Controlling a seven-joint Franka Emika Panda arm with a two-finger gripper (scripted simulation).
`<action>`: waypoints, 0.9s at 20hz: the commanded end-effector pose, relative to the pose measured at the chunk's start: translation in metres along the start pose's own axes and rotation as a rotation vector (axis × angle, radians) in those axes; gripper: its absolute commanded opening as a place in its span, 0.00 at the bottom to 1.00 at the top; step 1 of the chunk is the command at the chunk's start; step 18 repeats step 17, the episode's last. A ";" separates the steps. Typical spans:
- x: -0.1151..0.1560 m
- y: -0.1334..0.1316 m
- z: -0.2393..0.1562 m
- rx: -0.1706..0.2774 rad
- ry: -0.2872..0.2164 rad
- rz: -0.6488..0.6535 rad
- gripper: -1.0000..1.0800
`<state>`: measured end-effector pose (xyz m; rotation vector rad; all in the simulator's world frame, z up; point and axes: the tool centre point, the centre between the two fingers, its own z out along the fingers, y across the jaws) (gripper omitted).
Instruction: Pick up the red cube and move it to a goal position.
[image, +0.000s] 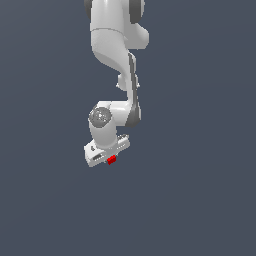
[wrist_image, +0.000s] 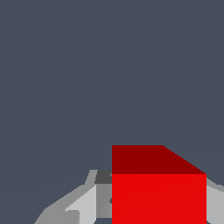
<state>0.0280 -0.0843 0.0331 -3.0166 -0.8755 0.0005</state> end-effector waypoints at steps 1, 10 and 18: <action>0.009 0.010 -0.002 0.000 0.000 0.000 0.00; 0.027 0.031 -0.004 0.000 0.000 0.000 0.00; 0.031 0.035 -0.004 -0.001 0.000 -0.001 0.00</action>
